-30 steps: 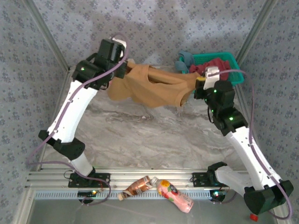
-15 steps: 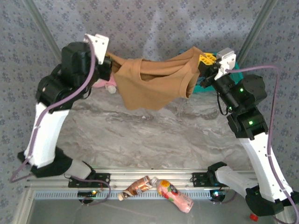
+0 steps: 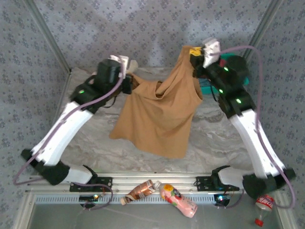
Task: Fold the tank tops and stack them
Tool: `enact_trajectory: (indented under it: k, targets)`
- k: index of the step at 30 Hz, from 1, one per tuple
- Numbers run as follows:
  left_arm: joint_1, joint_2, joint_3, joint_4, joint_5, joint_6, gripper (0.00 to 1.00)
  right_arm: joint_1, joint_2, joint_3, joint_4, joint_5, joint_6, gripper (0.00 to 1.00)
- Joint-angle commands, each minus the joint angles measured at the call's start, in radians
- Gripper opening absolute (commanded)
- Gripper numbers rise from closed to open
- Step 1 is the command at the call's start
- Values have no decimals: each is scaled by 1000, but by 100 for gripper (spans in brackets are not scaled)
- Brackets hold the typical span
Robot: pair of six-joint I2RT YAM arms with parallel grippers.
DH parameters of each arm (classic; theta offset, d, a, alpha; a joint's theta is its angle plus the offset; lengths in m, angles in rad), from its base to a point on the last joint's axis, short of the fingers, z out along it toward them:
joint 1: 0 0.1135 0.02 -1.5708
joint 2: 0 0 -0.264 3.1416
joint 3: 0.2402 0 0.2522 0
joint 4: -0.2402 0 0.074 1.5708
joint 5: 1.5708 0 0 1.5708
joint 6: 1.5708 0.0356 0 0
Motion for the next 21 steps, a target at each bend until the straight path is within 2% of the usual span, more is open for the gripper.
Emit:
enact_trajectory:
  k: [1, 3, 7, 9, 11, 14, 16, 21]
  targets:
    - [36, 105, -82, 115, 50, -139, 4, -18, 201, -14, 36, -27, 48, 3]
    - [48, 177, -117, 144, 44, -166, 5, -10, 318, 29, 16, -13, 66, 5]
    - [71, 320, -128, 170, 38, -192, 14, 25, 488, 88, -61, 118, 90, 15]
    - [77, 379, -109, 166, 17, -191, 24, 31, 541, 136, -132, 183, 116, 21]
    - [92, 421, -89, 154, 17, -190, 42, 32, 577, 186, -218, 239, 145, 29]
    - [112, 424, -82, 124, 56, -179, 61, 33, 554, 173, -275, 248, 151, 35]
    - [119, 409, -80, 66, 55, -150, 64, 28, 507, 130, -332, 204, 173, 43]
    - [160, 300, -177, -140, 105, -104, 65, 22, 311, -102, -442, 111, 302, 51]
